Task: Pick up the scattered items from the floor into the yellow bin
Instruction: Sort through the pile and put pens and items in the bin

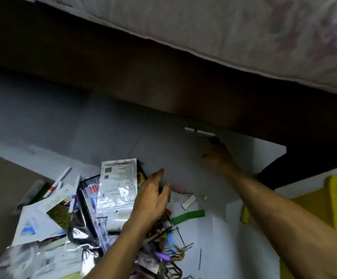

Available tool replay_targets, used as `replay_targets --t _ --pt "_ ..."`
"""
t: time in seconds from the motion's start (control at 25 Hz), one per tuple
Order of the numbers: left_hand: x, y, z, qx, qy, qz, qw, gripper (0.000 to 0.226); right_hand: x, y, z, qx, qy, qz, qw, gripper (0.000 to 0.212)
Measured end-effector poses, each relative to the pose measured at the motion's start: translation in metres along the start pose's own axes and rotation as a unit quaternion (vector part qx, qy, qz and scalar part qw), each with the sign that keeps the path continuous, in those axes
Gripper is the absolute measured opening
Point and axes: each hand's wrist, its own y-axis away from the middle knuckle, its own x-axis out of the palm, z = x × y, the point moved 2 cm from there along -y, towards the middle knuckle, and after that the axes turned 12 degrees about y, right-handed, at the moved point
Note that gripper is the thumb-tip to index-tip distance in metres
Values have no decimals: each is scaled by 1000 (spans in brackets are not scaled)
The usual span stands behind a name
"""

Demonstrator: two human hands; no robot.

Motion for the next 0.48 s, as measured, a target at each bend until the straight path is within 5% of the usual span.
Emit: replay_targets --t 0.12,0.28,0.48 --pt "-11 -4 17 17 5 -6 1000 48 -2 -37 4 21 35 -9 999 83" --pt "-42 7 42 14 8 -26 1000 41 15 -75 25 99 -84 4 992 62" --pt "-93 9 70 -65 21 -125 990 35 40 -66 72 -3 86 -24 996 39"
